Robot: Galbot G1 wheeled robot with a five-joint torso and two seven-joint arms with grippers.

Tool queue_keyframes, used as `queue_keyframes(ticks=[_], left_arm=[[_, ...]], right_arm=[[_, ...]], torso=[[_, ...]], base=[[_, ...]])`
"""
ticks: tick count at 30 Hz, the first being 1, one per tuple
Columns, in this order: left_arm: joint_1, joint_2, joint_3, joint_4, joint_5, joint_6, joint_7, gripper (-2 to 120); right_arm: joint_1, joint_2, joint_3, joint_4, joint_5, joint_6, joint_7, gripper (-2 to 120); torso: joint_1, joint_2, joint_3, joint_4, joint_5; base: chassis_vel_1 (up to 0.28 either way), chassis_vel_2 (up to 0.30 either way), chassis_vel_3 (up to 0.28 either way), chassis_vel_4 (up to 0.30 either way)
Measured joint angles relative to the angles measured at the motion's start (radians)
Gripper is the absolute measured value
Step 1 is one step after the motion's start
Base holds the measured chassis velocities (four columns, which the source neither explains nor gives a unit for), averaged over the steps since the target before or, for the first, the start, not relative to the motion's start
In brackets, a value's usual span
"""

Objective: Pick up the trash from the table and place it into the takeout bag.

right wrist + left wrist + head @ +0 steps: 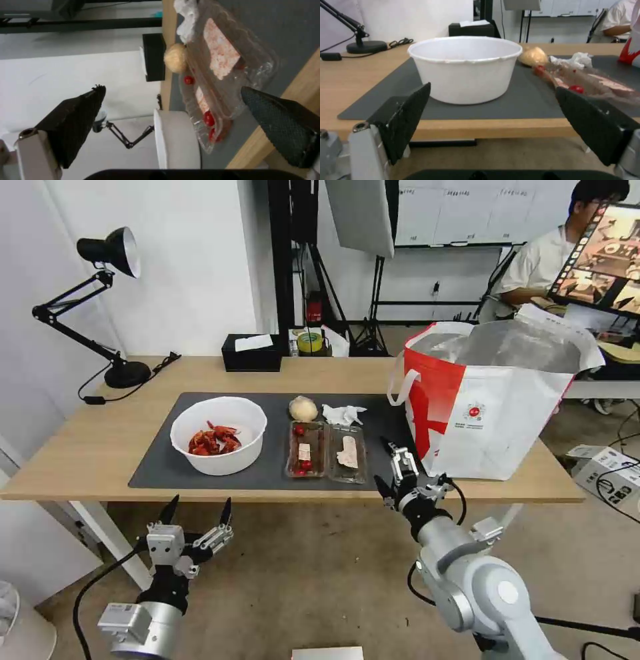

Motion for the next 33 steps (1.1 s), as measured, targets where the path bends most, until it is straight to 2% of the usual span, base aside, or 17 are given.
queue_keyframes(ticks=[16, 33], left_arm=[[0.004, 0.001, -0.01, 0.02, -0.006, 0.001, -0.003, 100], [0.013, -0.008, -0.019, 0.02, -0.006, -0.026, 0.001, 100]], right_arm=[[0.056, 0.124, -0.041, -0.098, -0.024, -0.009, 0.066, 100], [0.081, 0.166, -0.064, -0.14, -0.039, -0.017, 0.05, 100]], torso=[[0.0, 0.0, 0.0, 0.0001, 0.0], [0.0, 0.0, 0.0, 0.0001, 0.0001]], base=[[0.0, 0.0, 0.0, 0.0], [0.0, 0.0, 0.0, 0.0]])
